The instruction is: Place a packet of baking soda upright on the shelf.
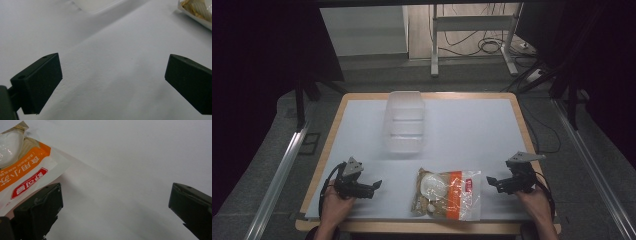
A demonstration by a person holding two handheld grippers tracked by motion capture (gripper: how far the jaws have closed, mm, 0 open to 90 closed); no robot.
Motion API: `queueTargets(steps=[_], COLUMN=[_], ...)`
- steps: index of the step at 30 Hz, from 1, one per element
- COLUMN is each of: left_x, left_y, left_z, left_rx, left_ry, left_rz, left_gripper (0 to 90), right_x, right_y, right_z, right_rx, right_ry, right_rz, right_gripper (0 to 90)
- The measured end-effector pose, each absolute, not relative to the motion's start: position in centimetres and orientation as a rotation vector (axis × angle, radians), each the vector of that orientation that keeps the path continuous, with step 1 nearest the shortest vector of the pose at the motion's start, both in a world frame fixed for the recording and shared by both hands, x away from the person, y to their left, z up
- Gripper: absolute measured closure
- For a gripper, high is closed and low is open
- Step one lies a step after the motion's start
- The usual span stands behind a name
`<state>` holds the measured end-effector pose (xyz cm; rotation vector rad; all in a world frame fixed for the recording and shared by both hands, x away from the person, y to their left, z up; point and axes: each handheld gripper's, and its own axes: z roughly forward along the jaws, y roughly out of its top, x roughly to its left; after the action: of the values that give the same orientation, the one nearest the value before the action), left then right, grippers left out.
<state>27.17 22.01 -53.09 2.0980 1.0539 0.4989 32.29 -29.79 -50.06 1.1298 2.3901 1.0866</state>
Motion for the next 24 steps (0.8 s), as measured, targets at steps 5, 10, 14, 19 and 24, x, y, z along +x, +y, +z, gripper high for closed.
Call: queueTargets(steps=[5, 10, 14, 19, 24], left_x=[27.17, 27.18, 27.23, 27.11, 27.12], left_y=[21.74, 22.02, 22.20, 22.01, 22.04], left_z=[-53.15, -53.08, -53.21, -53.28, -53.36], left_rx=[2.125, 2.088, 2.088, 2.111, 2.114], left_ry=[1.049, 1.068, 1.073, 1.054, 1.049], left_rz=[0.503, 0.478, 0.485, 0.511, 0.515], left_gripper=[1.3, 1.1, 1.0, 0.8, 0.7], right_x=[32.18, 32.13, 32.27, 32.41, 32.48], right_y=[-29.80, -29.41, -29.45, -29.70, -29.65], right_z=[-50.02, -50.11, -50.23, -50.20, -50.18], right_rx=[1.125, 1.118, 1.127, 1.151, 1.150], right_ry=[2.372, 2.386, 2.395, 2.395, 2.387], right_rz=[1.075, 1.062, 1.072, 1.093, 1.108], right_gripper=[0.0, 0.0, 0.0, 0.0, 0.0])
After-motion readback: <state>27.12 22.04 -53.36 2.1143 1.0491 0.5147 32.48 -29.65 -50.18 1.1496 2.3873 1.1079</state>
